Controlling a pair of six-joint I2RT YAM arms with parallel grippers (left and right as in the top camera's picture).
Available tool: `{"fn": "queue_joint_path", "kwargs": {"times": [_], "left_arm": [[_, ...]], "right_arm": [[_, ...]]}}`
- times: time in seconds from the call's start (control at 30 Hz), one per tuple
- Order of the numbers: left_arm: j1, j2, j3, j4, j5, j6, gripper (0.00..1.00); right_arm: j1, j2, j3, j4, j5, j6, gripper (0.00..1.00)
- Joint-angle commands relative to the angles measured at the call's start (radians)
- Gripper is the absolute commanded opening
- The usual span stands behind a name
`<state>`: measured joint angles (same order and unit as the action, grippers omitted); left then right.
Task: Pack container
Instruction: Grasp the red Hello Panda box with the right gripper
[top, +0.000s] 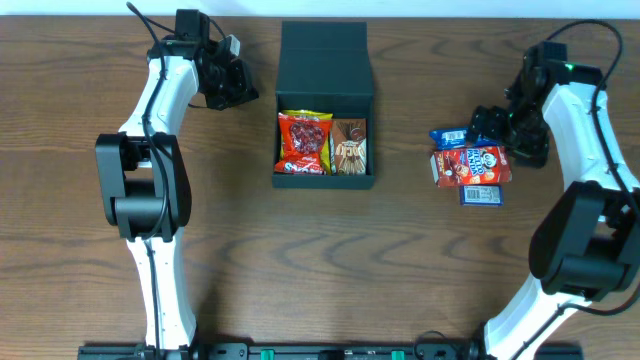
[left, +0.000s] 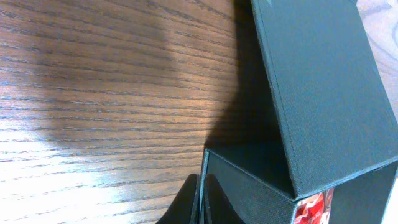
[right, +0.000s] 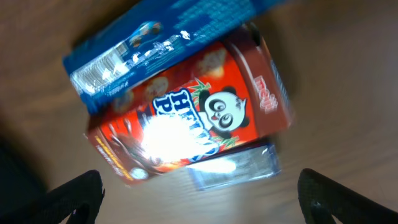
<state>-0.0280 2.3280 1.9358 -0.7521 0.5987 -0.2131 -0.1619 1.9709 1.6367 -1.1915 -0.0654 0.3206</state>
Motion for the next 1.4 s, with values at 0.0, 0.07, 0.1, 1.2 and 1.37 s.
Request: {"fn": "queue_joint_path", "kwargs": {"times": [0.0,0.07,0.1,1.2,1.37], "left_arm": [[0.002,-0.036,-0.002,-0.002,-0.003,-0.003,0.06],[0.002,-0.036,-0.002,-0.002,-0.003,0.0,0.06],[0.002,-0.036,-0.002,-0.002,-0.003,0.0,0.06],[0.002,-0.036,-0.002,0.0,-0.003,0.0,0.06],[0.002,-0.036,-0.002,0.001,-0.003,0.0,0.06]], "right_arm": [[0.02,-0.003,-0.002,-0.005,-0.041,0.384,0.99],[0.035,-0.003,-0.002,-0.005,-0.058,0.523,0.99],[0.043,-0.003,-0.002,-0.005,-0.058,0.587,0.99],[0.121,0.011,-0.238,0.274,0.069,0.88,0.86],[0.1,0.011,-0.246,0.289,0.092,0.848,0.81]]}}
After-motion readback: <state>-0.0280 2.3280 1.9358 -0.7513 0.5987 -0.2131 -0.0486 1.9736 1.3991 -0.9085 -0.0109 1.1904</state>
